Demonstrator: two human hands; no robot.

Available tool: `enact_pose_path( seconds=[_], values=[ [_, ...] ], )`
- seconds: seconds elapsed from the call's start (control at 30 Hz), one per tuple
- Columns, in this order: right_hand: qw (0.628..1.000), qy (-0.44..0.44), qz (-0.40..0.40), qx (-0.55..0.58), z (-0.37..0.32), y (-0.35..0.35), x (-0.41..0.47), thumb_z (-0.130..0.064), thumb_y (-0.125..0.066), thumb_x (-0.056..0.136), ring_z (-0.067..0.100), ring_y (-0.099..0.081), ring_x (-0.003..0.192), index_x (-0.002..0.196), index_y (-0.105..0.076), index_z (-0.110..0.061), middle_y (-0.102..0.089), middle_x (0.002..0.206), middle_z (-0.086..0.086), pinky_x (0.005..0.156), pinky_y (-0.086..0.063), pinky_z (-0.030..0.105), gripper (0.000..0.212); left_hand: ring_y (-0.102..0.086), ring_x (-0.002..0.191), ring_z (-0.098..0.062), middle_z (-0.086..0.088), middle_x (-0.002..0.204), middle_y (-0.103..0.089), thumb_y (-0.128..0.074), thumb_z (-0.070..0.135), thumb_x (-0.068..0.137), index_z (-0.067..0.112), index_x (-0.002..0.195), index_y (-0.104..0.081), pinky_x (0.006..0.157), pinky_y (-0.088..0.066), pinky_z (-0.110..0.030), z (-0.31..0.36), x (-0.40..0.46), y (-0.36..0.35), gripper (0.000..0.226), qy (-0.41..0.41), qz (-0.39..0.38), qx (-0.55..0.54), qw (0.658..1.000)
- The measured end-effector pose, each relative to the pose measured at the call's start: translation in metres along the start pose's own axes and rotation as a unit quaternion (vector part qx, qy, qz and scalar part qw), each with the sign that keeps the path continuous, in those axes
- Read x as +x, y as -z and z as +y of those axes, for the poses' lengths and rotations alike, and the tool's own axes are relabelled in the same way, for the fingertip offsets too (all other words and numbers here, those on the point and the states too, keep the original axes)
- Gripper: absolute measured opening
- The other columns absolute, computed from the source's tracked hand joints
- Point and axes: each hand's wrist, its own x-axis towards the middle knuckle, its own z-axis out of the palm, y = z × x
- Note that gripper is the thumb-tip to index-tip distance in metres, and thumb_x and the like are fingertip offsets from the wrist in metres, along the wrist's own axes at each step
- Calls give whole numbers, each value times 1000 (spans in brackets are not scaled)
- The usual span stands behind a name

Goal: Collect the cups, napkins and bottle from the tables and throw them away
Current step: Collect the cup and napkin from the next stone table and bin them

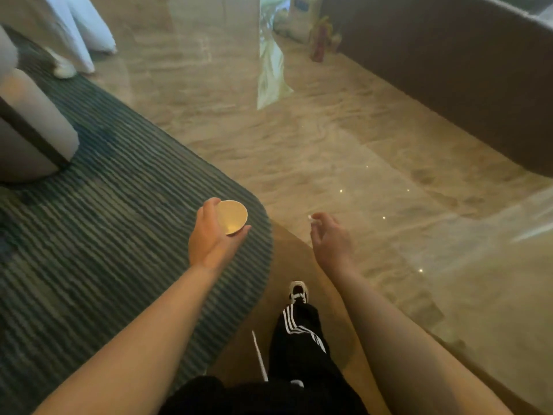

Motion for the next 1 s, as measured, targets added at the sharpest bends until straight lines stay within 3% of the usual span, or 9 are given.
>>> enact_pose_path(
  seconds=[0.23,0.33,0.43,0.57,0.77,1.0],
  values=[
    [992,81,-93,-13,-4,-3,220,-23,-48,95,12,-53,81,113,-60,-20,-60,113,1,62,-36,18,22,-52,105,-27,-6,122,-50,-81,43,68,20,127,-39,79,-42,-35,39,155,-37,76,100,88,32,991],
    [984,126,-127,-24,-30,-15,292,-23,-49,94,18,-57,92,114,-60,-20,-59,115,3,71,-44,27,23,-53,100,-25,-4,117,-51,-82,43,66,22,121,-40,72,-40,-32,41,201,-34,72,138,133,51,980],
    [970,174,-166,-36,-65,-40,346,-27,-47,94,16,-56,92,115,-59,-22,-59,116,1,70,-39,26,25,-54,98,-24,-4,117,-51,-81,43,66,22,121,-40,72,-42,-33,30,240,-29,72,174,166,56,969],
    [948,223,-220,-52,-116,-88,408,-24,-46,95,25,-58,96,118,-59,-19,-58,117,4,76,-45,32,27,-45,91,-13,-2,116,-51,-80,46,67,24,122,-39,68,-38,-31,0,294,-23,73,213,202,59,954],
    [932,247,-261,-55,-194,-180,502,-22,-46,94,28,-59,96,116,-58,-20,-57,117,5,72,-44,31,25,-45,88,-11,6,110,-47,-80,47,67,27,121,-37,65,-40,-30,-66,404,-4,72,236,242,62,939],
    [915,283,-283,-51,-359,-283,639,-26,-46,95,26,-60,94,117,-57,-21,-56,118,3,76,-45,31,25,-47,91,-11,2,115,-50,-79,49,66,28,122,-36,71,-46,-32,-143,587,76,74,263,263,52,927]
  ],
)
